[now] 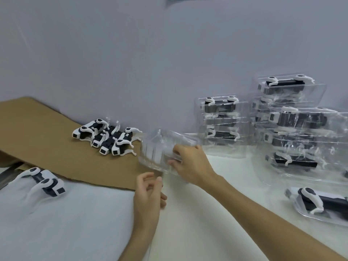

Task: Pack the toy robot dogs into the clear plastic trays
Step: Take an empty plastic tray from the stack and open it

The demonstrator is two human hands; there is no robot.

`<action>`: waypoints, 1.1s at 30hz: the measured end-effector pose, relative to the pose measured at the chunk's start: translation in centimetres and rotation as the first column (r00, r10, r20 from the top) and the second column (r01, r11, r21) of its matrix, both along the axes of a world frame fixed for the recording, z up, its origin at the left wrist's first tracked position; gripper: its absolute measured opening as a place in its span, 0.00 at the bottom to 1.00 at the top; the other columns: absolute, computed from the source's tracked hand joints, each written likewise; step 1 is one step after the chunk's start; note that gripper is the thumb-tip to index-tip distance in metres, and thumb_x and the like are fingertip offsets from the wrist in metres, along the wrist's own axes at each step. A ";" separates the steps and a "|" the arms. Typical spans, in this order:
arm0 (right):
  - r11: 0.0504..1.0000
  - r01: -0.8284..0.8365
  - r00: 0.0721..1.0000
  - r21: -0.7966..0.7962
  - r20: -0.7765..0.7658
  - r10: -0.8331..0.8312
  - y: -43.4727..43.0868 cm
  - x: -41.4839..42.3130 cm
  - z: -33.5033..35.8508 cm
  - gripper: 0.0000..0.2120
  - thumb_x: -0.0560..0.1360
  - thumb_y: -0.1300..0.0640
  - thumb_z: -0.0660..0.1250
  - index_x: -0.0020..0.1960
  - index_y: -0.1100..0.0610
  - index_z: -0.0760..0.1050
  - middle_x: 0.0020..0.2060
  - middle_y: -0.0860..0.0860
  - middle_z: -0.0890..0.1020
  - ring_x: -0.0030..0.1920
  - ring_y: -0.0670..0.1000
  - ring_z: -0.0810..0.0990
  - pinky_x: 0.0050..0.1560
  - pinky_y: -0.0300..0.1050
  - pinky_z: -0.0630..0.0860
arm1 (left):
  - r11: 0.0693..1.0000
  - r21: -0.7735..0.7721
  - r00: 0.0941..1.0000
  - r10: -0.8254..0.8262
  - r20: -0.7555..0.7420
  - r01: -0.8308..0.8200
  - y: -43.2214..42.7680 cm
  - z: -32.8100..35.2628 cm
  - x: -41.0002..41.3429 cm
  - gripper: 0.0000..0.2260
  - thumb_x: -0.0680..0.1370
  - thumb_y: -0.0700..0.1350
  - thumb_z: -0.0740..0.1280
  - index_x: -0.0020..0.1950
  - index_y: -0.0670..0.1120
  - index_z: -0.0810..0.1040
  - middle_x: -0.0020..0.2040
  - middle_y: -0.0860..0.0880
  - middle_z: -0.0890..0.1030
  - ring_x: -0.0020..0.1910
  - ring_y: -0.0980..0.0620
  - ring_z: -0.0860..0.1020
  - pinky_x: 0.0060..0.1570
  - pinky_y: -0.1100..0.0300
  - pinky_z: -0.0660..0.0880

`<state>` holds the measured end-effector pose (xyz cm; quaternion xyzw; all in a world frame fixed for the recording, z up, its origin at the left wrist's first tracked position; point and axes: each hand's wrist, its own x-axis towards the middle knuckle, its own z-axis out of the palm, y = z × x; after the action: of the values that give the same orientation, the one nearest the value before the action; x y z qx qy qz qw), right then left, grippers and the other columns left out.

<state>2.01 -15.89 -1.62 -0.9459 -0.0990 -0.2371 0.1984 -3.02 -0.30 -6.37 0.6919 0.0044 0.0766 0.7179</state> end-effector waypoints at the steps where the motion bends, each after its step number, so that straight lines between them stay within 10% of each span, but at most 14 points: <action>1: 0.996 -0.018 0.999 0.085 0.032 0.016 0.0 -1.4 0.1 0.14 0.77 0.52 0.69 0.39 0.53 0.66 0.30 0.44 0.70 0.33 0.48 0.66 0.44 0.40 0.63 | 0.999 -0.041 1.000 -0.026 -0.014 0.025 -0.1 0.3 -0.1 0.06 0.80 0.47 0.69 0.54 0.51 0.74 0.42 0.47 0.82 0.30 0.51 0.78 0.31 0.56 0.74; 8: 0.636 -0.155 0.984 0.756 0.064 0.164 0.5 -10.2 -0.4 0.07 0.76 0.50 0.69 0.44 0.52 0.76 0.34 0.45 0.78 0.36 0.43 0.75 0.39 0.36 0.71 | 0.961 -0.229 0.979 -0.122 0.162 0.158 -0.4 2.7 -2.0 0.20 0.68 0.55 0.77 0.51 0.45 0.77 0.38 0.47 0.79 0.29 0.53 0.72 0.29 0.62 0.72; 13: 0.360 -0.120 0.966 0.925 0.025 0.259 -0.4 -13.4 -3.1 0.08 0.77 0.53 0.72 0.55 0.52 0.79 0.50 0.49 0.86 0.51 0.50 0.84 0.50 0.41 0.79 | 0.950 0.126 0.898 -0.312 0.311 0.287 -0.2 3.6 -2.9 0.16 0.69 0.61 0.72 0.43 0.50 0.85 0.32 0.51 0.73 0.32 0.58 0.70 0.33 0.68 0.68; 24: 0.386 -0.097 0.980 0.917 0.019 0.201 -1.3 -13.2 -3.1 0.10 0.75 0.61 0.74 0.46 0.46 0.85 0.42 0.46 0.87 0.44 0.43 0.85 0.45 0.32 0.76 | 0.901 0.131 0.869 -0.434 0.238 0.414 -0.2 3.2 -2.2 0.15 0.70 0.59 0.71 0.40 0.47 0.83 0.32 0.54 0.71 0.31 0.58 0.67 0.32 0.68 0.66; 30: 0.322 -0.081 0.969 0.943 -0.001 0.247 -2.1 -12.9 -3.4 0.04 0.73 0.62 0.75 0.47 0.60 0.83 0.42 0.51 0.88 0.43 0.48 0.86 0.44 0.34 0.77 | 0.877 0.090 0.860 -0.480 0.172 0.472 0.1 3.3 -1.9 0.13 0.74 0.55 0.71 0.43 0.45 0.83 0.33 0.49 0.71 0.33 0.54 0.67 0.33 0.66 0.66; 33: 0.237 -0.016 0.973 0.971 -0.040 0.229 -2.4 -12.7 -3.4 0.20 0.62 0.54 0.80 0.44 0.65 0.76 0.43 0.57 0.87 0.45 0.53 0.86 0.50 0.44 0.79 | 0.864 0.072 0.849 -0.504 0.159 0.499 0.0 3.3 -2.0 0.15 0.71 0.59 0.70 0.46 0.48 0.84 0.37 0.44 0.71 0.35 0.51 0.67 0.34 0.65 0.66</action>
<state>-10.68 -18.24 -5.04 -0.6307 0.0106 -0.1482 0.7617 -5.02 -0.31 -3.10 0.6698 -0.2392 -0.0538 0.7009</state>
